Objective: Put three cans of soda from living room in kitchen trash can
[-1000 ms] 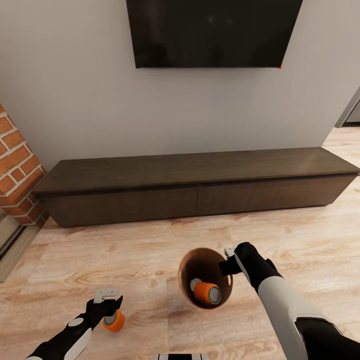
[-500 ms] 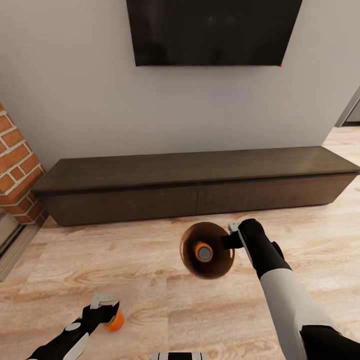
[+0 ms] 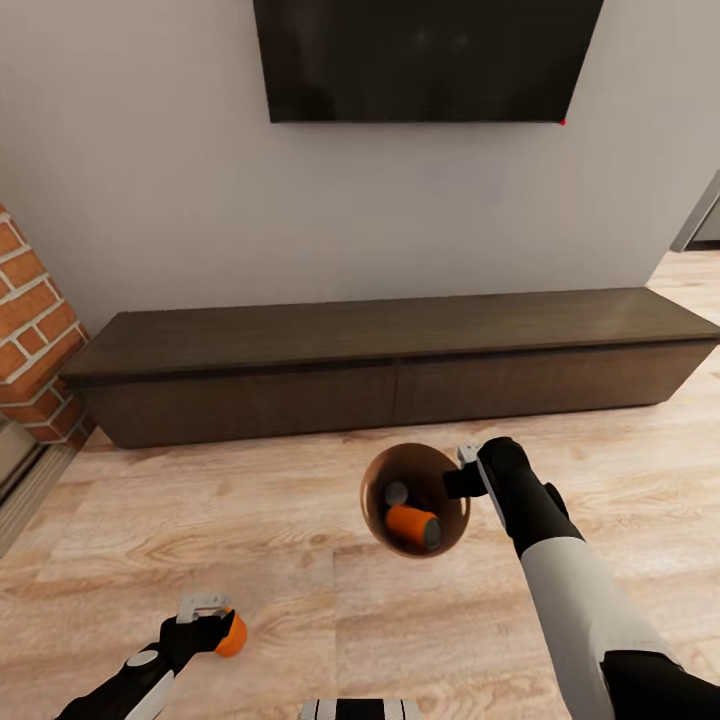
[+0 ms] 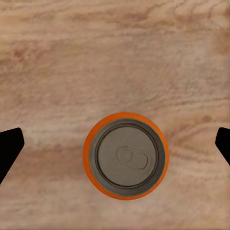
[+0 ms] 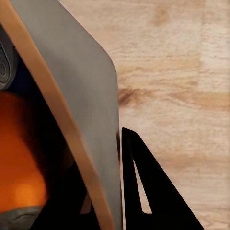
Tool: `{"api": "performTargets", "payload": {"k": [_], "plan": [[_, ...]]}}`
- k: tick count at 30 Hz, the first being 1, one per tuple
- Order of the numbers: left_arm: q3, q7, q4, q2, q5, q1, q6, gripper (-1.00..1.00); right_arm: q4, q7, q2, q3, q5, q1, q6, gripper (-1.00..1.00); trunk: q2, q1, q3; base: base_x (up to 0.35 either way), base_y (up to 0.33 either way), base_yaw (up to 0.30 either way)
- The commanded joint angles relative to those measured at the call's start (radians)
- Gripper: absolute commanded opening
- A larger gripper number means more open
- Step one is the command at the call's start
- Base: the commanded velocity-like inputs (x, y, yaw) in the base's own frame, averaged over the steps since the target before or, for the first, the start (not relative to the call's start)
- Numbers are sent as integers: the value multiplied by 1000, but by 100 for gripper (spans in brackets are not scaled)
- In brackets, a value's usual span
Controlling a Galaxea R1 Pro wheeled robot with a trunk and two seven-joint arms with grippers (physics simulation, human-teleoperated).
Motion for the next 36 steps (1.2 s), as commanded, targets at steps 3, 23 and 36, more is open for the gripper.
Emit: {"api": "performTargets", "payload": {"k": [3, 23, 36], "plan": [[-1, 0, 0, 0, 0, 0, -2, 100, 0, 6, 1, 4, -22, 0, 3, -100, -7, 4, -3, 0, 0, 0], [-2, -1, -1, -7, -4, 0, -9, 100, 1, 6, 2, 8, -21, 1, 3, -100, -16, 11, -37, 8, 0, 0], [-3, -2, -2, -6, -4, 0, -14, 100, 1, 6, 2, 7, -21, 1, 3, -100, -16, 11, -37, 88, -27, 0]]}}
